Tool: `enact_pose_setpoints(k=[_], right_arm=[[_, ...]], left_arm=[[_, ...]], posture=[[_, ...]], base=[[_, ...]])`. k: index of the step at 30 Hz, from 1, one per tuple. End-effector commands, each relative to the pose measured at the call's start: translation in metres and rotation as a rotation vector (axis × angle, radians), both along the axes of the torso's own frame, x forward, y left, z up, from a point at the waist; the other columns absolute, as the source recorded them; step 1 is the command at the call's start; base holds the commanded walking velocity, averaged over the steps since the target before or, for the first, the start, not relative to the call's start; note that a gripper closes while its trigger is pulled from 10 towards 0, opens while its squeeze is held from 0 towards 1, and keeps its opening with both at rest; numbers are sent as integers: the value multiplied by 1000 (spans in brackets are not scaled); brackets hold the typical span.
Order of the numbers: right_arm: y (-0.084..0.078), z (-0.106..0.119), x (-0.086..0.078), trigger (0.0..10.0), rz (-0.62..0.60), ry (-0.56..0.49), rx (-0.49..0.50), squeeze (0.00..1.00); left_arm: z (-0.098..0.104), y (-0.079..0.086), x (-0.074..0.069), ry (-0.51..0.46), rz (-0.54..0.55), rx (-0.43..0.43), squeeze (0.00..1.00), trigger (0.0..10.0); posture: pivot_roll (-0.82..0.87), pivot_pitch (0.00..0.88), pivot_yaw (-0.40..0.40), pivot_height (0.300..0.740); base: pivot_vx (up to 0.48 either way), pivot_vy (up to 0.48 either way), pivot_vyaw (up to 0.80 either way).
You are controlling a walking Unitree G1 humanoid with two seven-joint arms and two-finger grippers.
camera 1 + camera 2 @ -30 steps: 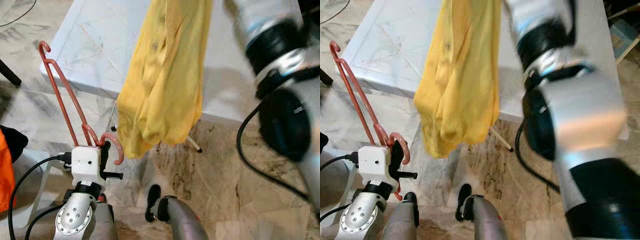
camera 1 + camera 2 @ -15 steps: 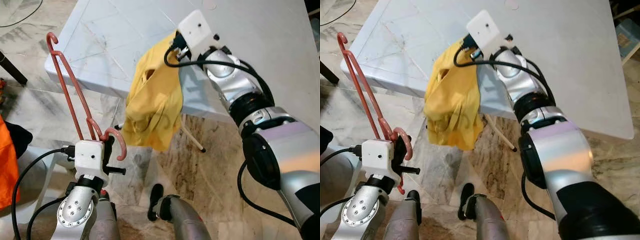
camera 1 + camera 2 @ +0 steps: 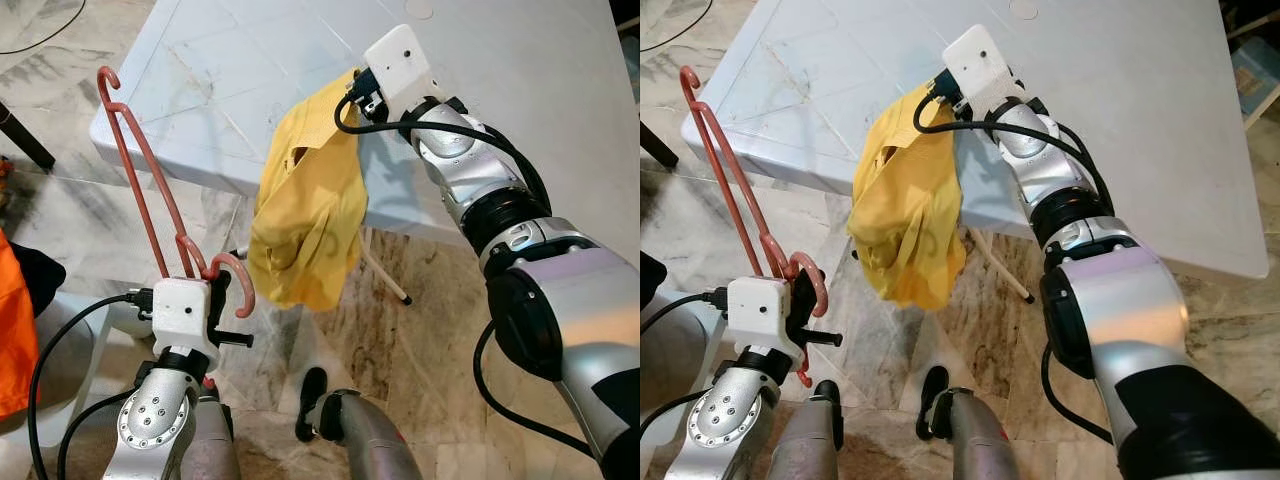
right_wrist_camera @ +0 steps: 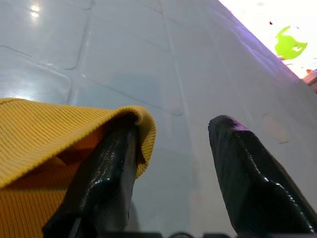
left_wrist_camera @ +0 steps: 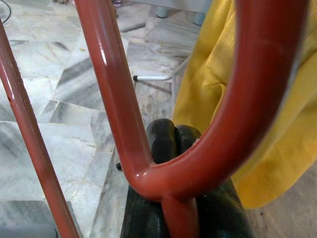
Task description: Hang hanger
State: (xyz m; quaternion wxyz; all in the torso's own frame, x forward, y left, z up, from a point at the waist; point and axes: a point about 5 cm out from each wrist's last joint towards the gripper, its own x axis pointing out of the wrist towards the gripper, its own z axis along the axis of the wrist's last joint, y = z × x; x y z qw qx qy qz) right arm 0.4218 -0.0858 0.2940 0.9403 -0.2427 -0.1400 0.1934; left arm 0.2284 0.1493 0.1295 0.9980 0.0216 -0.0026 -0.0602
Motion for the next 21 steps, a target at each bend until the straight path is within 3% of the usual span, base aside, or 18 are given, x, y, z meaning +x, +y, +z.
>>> enact_pose_setpoints(k=[1,21], right_arm=[[-3,-5,0,0,1,20,21,0],[-10,-8,1,0,-11,44,73,0]], left_arm=[[-7,0,-3,35,2,-8,0,10000],[-7,-1,-3,35,-1,-17,0,10000]], posture=[[351,382,-165,740],[341,382,-169,740]], base=[[0,0,0],[0,0,0]])
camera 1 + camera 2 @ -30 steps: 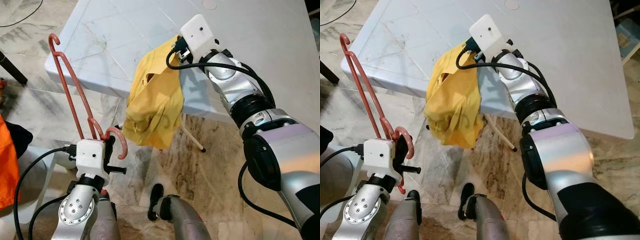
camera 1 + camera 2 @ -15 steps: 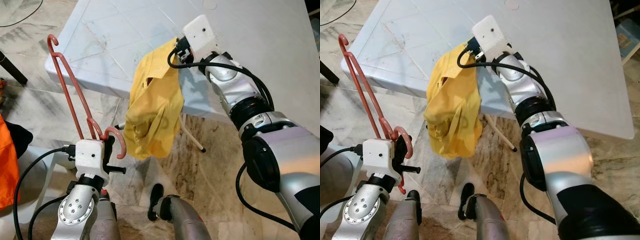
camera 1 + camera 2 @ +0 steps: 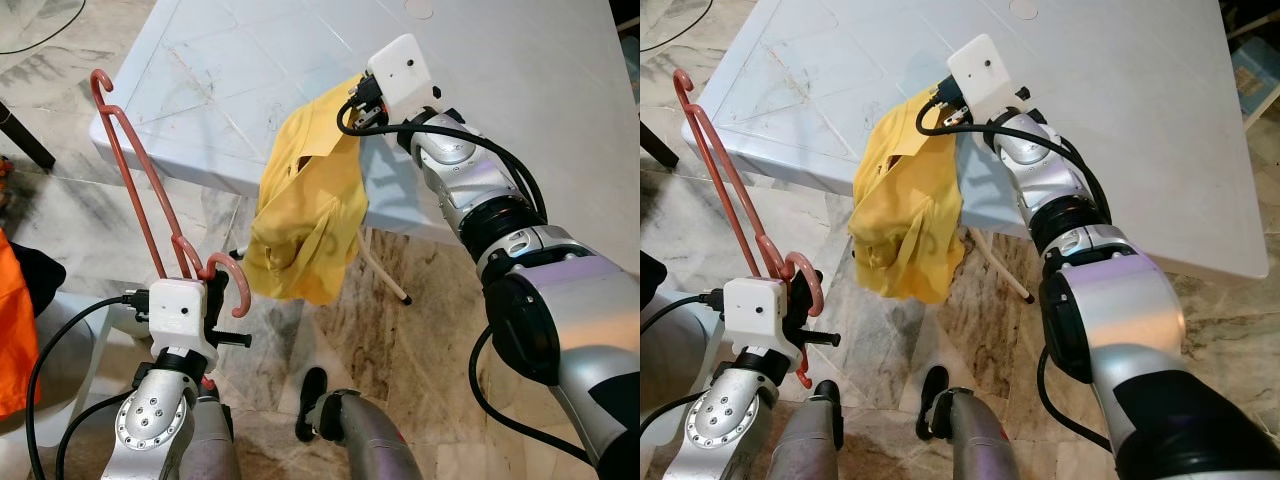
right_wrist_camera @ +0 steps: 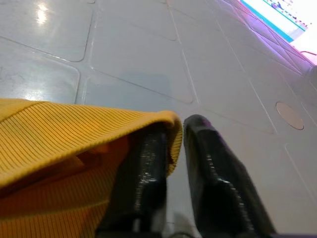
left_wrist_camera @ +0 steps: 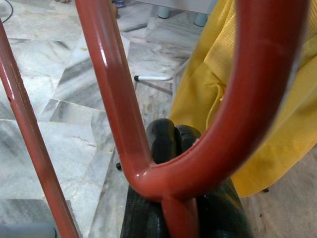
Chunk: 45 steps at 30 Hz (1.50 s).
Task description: Hang hanger
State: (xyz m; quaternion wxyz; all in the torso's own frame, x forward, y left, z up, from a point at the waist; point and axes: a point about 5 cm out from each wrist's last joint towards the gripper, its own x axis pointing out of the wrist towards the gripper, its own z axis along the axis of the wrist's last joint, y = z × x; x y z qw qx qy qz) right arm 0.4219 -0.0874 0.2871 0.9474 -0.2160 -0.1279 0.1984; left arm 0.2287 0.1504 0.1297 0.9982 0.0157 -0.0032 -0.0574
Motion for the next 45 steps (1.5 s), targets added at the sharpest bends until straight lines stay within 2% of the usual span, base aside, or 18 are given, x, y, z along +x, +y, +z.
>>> enact_pose_setpoints(k=[1,9,13,17,18,20,24,27,30,31,32,33,35,36,40,43,45], right_arm=[[-8,-2,1,0,-19,9,28,0],[-13,-2,1,0,-33,7,39,0],[-21,-2,2,0,-66,15,77,0],[-28,-2,3,0,-88,26,124,0],[-36,-1,3,0,-105,35,184,0],[-41,-1,4,0,-113,41,234,0],[-50,1,3,0,-130,25,281,0],[-77,11,1,0,-239,-62,369,0],[-86,15,0,0,-274,-100,386,0],[-97,18,-2,0,-312,-136,408,0],[-97,18,-2,0,-312,-136,408,0],[-118,21,-7,0,-375,-189,443,0],[-133,21,-12,0,-399,-225,456,0],[-142,18,-16,0,-413,-248,449,0],[-160,4,-25,0,-456,-266,462,0],[-173,-16,-38,0,-508,-272,470,0],[-174,-19,-40,0,-513,-267,471,0]], left_arm=[[-7,-2,-3,35,-7,-6,0,10000],[-7,-3,-2,34,-11,-7,0,10000],[-7,-3,-2,32,-12,-7,0,10000],[-6,-3,0,30,-12,-6,0,10000],[-6,-2,0,30,-12,-5,0,10000],[-6,-2,0,30,-12,-5,0,10000],[-6,-2,1,29,-16,-3,0,10000],[-3,-3,6,20,-24,-3,0,10000],[-2,-3,7,16,-25,-4,0,10000],[-2,-3,9,15,-25,-4,0,10000],[-2,-3,9,15,-25,-4,0,10000],[-3,-3,11,14,-24,-2,0,10000],[-3,-3,13,13,-25,-1,0,10000],[-3,-3,14,13,-25,-1,0,10000],[-3,-4,18,10,-36,-1,0,10000],[-4,-6,22,13,-59,-4,0,10000],[-4,-6,23,14,-64,-4,0,10000]], posture=[[341,382,-169,740],[337,381,-168,740],[337,381,-168,740],[338,376,-164,740],[337,376,-162,740],[336,373,-157,740],[331,369,-152,740],[317,357,-143,740],[310,352,-141,740],[297,346,-139,740],[297,346,-139,740],[285,340,-137,740],[273,335,-137,740],[269,333,-136,740],[234,317,-129,740],[205,302,-120,740],[190,293,-110,740]], base=[[0,0,0],[0,0,0],[0,0,0],[0,0,0],[0,0,0],[0,0,0],[0,0,0],[0,0,0],[0,0,0],[0,0,0],[0,0,0],[0,0,0],[0,0,0],[0,0,0],[0,0,0],[0,0,0],[0,0,0]])
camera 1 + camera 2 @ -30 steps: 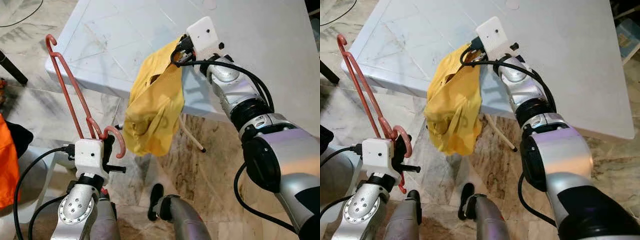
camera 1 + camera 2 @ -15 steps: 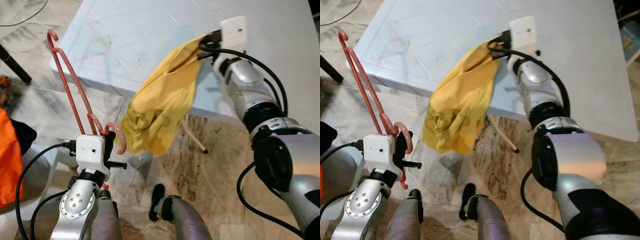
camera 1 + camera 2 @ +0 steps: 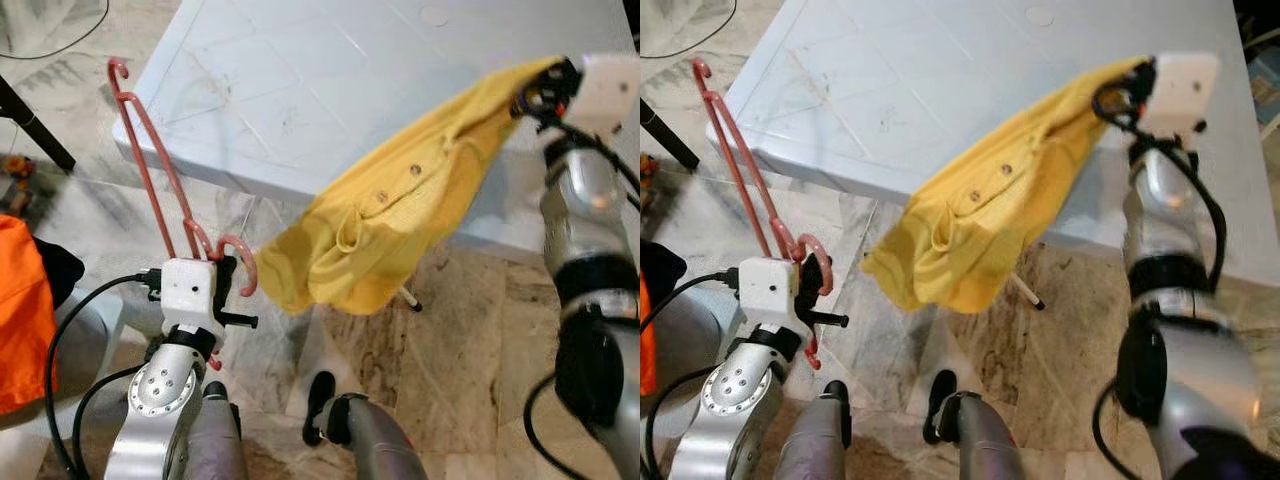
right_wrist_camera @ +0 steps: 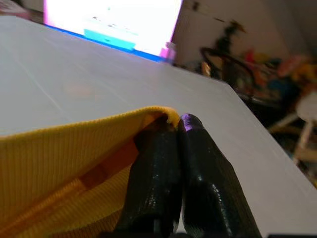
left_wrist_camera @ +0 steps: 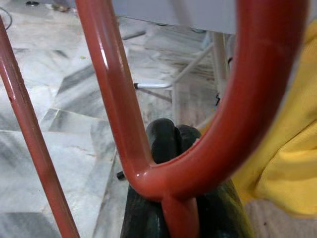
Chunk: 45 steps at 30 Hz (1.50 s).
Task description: Hang hanger
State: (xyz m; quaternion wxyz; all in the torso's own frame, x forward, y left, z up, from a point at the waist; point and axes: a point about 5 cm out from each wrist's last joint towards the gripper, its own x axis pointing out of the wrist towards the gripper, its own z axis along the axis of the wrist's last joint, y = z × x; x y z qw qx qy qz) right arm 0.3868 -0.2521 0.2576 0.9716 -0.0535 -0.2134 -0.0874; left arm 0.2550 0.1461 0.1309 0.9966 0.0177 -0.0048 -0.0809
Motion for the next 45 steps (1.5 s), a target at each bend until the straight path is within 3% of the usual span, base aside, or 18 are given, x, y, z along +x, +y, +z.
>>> enact_pose_setpoints(k=[1,4,9,12,16,19,20,23,24,25,26,27,29,32,39,43,45], right_arm=[[-10,3,-8,0,-43,-39,36,0],[-11,-6,-14,0,-52,-37,47,0],[-10,1,-22,0,-23,-65,52,0],[-11,1,-25,0,-16,-59,75,0],[-1,-16,-30,0,57,9,129,0],[14,-34,-36,0,133,68,173,0],[28,-44,-42,0,183,84,222,0],[40,-52,-47,0,228,107,282,0],[55,-60,-51,0,285,137,320,0],[55,-60,-51,0,285,137,320,0],[73,-67,-54,0,362,175,326,0],[73,-67,-54,0,362,175,326,0],[91,-68,-55,0,451,194,300,0],[100,-65,-56,0,486,189,313,0],[102,-70,-62,0,439,149,459,0],[83,-86,-73,0,291,118,565,0],[79,-89,-74,0,270,118,570,0]], left_arm=[[-6,-3,0,17,-33,-5,0,10000],[-7,-7,7,16,-64,0,0,10000],[-2,-13,20,-3,-110,2,0,10000],[-1,-14,21,-6,-117,0,0,10000],[-3,-12,20,-8,-122,-6,0,10000],[-6,-10,16,1,-121,-10,0,10000],[-8,-8,13,8,-120,-8,0,10000],[-8,-5,12,8,-119,-4,0,10000],[-8,-4,12,11,-126,8,0,10000],[-8,-4,12,11,-126,8,0,10000],[-8,-3,14,14,-139,23,0,10000],[-8,-3,14,14,-139,23,0,10000],[-6,-4,20,6,-165,40,0,10000],[-2,-6,25,-4,-185,55,0,10000],[-5,-2,34,2,-197,90,0,10000],[-5,2,42,-19,-159,78,0,10000],[-5,3,43,-22,-145,75,0,10000]], posture=[[171,280,-99,740],[151,263,-87,740],[130,238,-73,740],[130,234,-71,740],[129,229,-71,740],[127,228,-68,740],[129,228,-64,740],[132,233,-57,740],[136,237,-46,740],[136,237,-46,740],[135,236,-28,740],[135,236,-28,740],[142,234,-12,740],[158,226,16,740],[187,160,47,740],[209,99,15,740],[211,90,9,740]], base=[[0,0,0],[0,0,0],[0,0,0],[0,0,0],[0,0,0],[0,0,0],[0,0,0],[0,0,0],[0,0,0],[0,0,0],[0,0,0],[0,0,0],[0,0,0],[0,0,0],[0,0,0],[0,0,0],[0,0,0]])
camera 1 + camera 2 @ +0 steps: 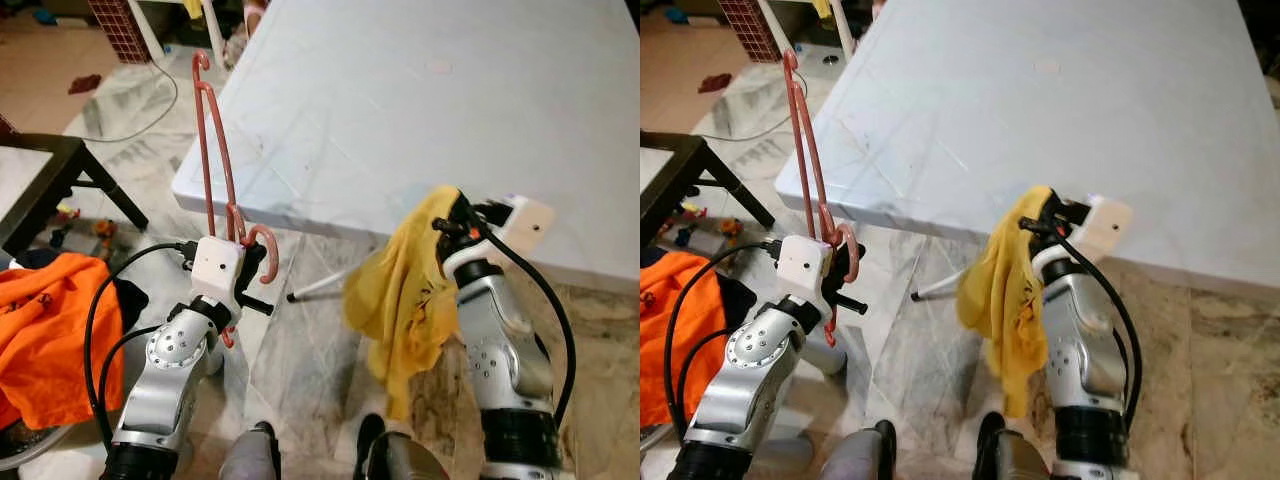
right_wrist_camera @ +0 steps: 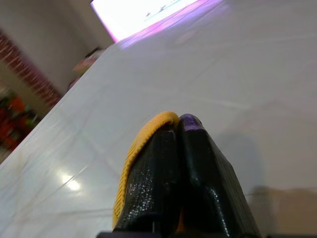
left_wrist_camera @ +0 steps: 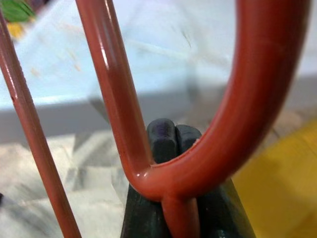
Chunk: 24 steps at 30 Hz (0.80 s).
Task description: Hang hanger
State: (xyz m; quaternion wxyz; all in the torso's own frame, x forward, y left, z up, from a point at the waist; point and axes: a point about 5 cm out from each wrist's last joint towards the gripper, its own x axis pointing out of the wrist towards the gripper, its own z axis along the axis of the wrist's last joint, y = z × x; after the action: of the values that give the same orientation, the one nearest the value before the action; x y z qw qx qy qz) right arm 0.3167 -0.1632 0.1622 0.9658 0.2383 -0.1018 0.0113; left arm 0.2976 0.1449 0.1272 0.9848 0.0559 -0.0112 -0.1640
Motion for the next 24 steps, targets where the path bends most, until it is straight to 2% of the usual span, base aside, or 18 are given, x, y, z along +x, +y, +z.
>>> enact_pose_setpoints(k=[1,8,13,18,24], right_arm=[[-11,5,-4,0,-59,-41,21,0],[-6,1,0,0,-22,-38,11,0],[2,-1,7,0,6,-38,11,0],[5,3,13,0,43,-49,-8,0],[3,13,20,0,59,-74,-18,0]], left_arm=[[-2,5,0,-10,34,-7,0,10000],[-9,8,1,-10,52,-10,0,10000],[-11,11,4,-24,72,-11,0,10000],[-3,19,7,-65,130,-71,0,10000],[9,19,-1,-116,119,-112,0,10000]], posture=[[217,75,0,740],[249,3,-28,740],[274,0,-43,740],[291,0,-63,740],[302,0,-75,740]], base=[[0,0,0],[0,0,0],[0,0,0],[0,0,0],[0,0,0]])
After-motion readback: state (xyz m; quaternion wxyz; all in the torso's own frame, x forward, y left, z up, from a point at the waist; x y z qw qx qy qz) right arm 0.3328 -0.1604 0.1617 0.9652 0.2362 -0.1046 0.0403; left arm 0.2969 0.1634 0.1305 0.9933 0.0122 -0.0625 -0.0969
